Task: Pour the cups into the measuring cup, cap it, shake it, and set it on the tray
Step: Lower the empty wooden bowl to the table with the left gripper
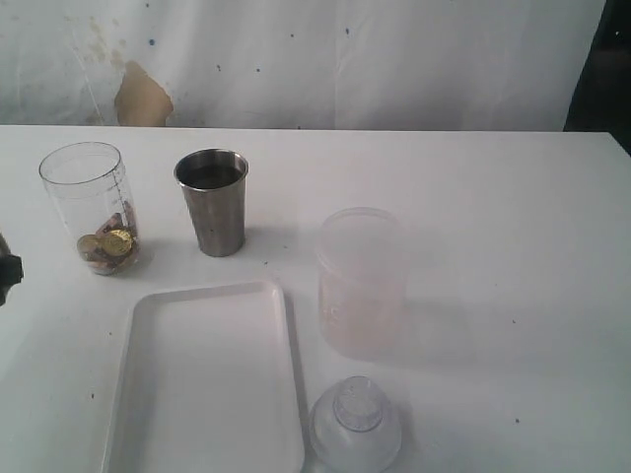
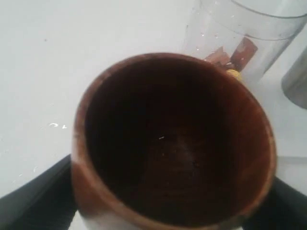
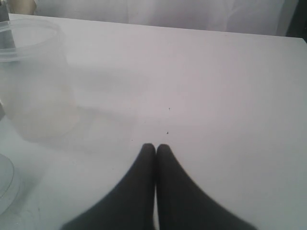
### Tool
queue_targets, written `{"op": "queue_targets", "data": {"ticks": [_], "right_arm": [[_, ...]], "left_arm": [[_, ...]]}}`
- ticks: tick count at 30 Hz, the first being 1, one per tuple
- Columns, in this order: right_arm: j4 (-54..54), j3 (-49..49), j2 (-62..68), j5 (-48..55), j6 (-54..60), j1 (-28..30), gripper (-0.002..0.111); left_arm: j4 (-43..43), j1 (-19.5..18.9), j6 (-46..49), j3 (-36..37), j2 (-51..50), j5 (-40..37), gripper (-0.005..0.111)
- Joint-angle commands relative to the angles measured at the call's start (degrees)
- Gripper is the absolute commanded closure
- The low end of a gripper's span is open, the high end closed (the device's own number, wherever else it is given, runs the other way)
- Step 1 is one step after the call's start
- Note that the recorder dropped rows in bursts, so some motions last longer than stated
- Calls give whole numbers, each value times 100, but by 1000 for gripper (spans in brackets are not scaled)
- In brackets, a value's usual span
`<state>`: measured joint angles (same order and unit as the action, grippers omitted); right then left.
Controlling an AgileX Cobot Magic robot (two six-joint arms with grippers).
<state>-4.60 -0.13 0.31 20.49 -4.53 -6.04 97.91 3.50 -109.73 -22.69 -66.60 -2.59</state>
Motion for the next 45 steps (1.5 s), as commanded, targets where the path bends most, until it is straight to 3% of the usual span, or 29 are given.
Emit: {"op": "queue_targets", "data": {"ticks": [1, 12, 18, 25, 35, 38, 45], "right_arm": [[-6, 13, -31, -43, -23, -19, 108], [-6, 13, -31, -43, -23, -19, 108], [-6, 13, -31, -43, -23, -19, 108], [-6, 13, -31, -43, -23, -19, 108], [-6, 13, -31, -43, -23, -19, 108], [-6, 13, -31, -43, -23, -19, 108], [-6, 13, -31, -43, -23, -19, 108]], "left_arm": [[204, 394, -1150, 27, 67, -935, 107], [204, 2432, -1149, 194, 55, -3131, 107], [204, 2523, -1149, 280, -379, -2503, 107], [204, 2523, -1149, 463, -1308, -2685, 107], [204, 2523, -1149, 36, -1722, -2314, 105], [204, 2523, -1149, -73, -1857, -2135, 93], [204, 2523, -1149, -111, -2154, -2127, 48]]}}
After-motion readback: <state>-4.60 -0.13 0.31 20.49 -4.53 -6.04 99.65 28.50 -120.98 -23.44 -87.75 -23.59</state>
